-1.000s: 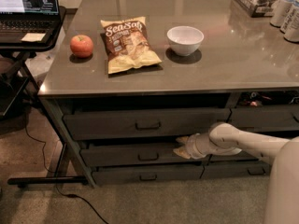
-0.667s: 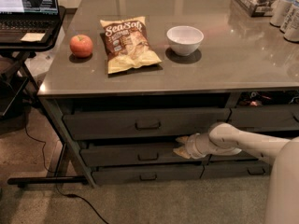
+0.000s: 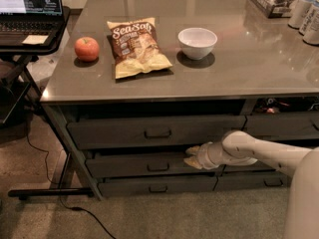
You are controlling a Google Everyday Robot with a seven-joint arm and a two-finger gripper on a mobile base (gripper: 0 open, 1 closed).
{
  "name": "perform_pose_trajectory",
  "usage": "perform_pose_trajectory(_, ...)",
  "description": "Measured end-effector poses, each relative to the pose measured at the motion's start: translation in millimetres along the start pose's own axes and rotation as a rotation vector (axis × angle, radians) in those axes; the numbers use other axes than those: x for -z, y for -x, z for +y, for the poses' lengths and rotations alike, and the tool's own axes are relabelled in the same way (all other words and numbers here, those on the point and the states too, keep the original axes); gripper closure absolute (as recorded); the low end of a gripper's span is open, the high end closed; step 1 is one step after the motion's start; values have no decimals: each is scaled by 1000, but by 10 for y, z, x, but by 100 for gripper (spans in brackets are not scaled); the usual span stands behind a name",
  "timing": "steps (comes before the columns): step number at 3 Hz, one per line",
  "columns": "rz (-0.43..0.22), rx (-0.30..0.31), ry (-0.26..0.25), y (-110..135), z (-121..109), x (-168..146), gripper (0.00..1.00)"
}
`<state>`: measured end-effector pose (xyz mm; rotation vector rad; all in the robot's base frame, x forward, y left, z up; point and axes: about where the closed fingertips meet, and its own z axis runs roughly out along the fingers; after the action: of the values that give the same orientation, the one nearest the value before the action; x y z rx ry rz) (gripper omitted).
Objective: Open middle drawer
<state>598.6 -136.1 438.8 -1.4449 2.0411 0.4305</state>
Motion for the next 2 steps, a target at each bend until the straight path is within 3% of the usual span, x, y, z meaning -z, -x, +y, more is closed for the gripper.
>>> perform_pose_trajectory(2,-1,-1,4,8,15,-2,100)
